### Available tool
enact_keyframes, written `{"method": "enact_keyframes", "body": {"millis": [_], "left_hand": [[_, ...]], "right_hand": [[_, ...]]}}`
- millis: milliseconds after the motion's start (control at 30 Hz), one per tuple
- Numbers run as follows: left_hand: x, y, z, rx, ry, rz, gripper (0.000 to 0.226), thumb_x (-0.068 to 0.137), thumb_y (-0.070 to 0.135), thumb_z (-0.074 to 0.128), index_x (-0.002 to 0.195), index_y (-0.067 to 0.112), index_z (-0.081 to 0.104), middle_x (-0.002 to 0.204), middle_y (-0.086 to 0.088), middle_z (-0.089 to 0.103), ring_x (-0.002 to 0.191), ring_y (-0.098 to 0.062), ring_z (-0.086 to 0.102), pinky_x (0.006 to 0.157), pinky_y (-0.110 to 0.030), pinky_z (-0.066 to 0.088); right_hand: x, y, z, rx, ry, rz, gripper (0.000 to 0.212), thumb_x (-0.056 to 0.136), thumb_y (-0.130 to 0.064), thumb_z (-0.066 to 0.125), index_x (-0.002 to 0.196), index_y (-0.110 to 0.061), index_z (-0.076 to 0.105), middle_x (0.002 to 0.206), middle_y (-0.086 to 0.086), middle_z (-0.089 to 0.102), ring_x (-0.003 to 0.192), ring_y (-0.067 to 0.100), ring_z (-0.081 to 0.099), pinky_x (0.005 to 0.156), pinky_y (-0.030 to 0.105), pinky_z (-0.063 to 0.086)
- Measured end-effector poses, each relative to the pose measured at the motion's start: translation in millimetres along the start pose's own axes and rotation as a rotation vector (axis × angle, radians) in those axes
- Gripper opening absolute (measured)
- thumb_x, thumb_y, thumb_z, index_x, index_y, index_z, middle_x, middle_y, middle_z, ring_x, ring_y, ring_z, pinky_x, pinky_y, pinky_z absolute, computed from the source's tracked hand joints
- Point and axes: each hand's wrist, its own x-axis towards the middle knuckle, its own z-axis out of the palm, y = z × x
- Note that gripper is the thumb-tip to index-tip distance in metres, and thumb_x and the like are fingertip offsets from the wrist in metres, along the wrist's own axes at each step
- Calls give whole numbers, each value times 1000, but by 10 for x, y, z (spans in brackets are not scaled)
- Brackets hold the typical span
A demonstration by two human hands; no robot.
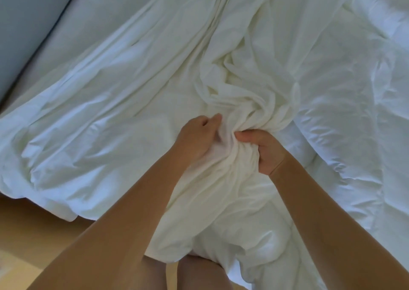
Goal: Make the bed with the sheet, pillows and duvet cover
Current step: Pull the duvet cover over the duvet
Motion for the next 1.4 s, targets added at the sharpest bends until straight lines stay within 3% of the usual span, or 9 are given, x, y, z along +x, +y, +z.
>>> {"method": "enact_keyframes", "body": {"millis": [100, 200, 433, 800, 967, 1133, 1233, 1300, 1400], "left_hand": [[-77, -313, 4, 98, -160, -256, 71, 85, 69, 36, 110, 9, 63, 108, -7, 64, 99, -24, 59, 92, -38, 45], [-110, -313, 4, -156, -228, -389, 69, 74, 77, 47, 98, 15, 67, 91, 0, 70, 84, -17, 66, 68, -28, 50], [-24, -23, 26, -281, -78, -128, 20, 86, 1, 51, 86, 12, 67, 73, 1, 63, 65, -12, 56, 56, -18, 46], [-285, 274, 155, -362, -208, 133, 28, 90, 6, 49, 110, 13, 67, 104, -2, 70, 99, -16, 65, 91, -37, 53], [-240, -32, -52, -312, 248, 138, 7, 86, 19, 58, 91, 19, 63, 83, 8, 64, 84, -14, 62, 81, -30, 51], [-93, -327, -275, -59, -46, -324, 48, 82, 66, 45, 107, 26, 58, 120, -15, 53, 96, -22, 51, 70, -29, 39], [-23, -330, -365, -184, -73, -475, 58, 80, 64, 54, 105, 11, 55, 95, -7, 62, 80, -20, 61, 56, -28, 42], [32, -308, -421, -159, 32, -326, 30, 90, 34, 56, 77, 8, 52, 66, -5, 54, 60, -21, 54, 50, -26, 40], [88, -115, -580, 119, 312, 85, 44, 92, 21, 51, 54, 15, 29, 52, 2, 32, 50, -18, 33, 47, -29, 23]], "right_hand": [[-24, 17, -75, -68, 25, 54, 32, 68, -18, 74, 100, -14, 74, 105, 9, 70, 102, 27, 66, 79, 36, 55], [-51, 7, -92, -121, 50, 96, 31, 74, -15, 64, 103, -15, 72, 108, 9, 69, 104, 28, 65, 80, 37, 54], [-44, -12, 38, -351, 27, 146, 30, 67, -18, 73, 93, -32, 75, 103, -3, 72, 99, 15, 67, 74, 25, 55], [-18, 89, 54, -329, -40, -56, 25, 70, -4, 62, 80, -21, 77, 81, 0, 73, 81, 15, 70, 68, 25, 55], [154, 175, 166, -51, 46, -79, 32, 67, -2, 61, 97, -6, 69, 90, 9, 71, 87, 25, 69, 73, 34, 55], [291, 87, 223, -69, 8, 49, 27, 71, -8, 61, 93, -12, 75, 97, 9, 72, 95, 27, 68, 77, 36, 55], [353, 17, 284, -144, -41, 123, 28, 72, -7, 62, 96, -12, 75, 103, 10, 71, 100, 27, 67, 79, 35, 55], [377, -19, 304, -194, -33, 167, 27, 72, -6, 62, 94, -13, 76, 104, 10, 71, 100, 27, 67, 78, 36, 55], [390, -64, 342, -286, -1, 266, 26, 68, -6, 67, 90, -14, 77, 102, 11, 71, 97, 29, 68, 74, 36, 56]]}}
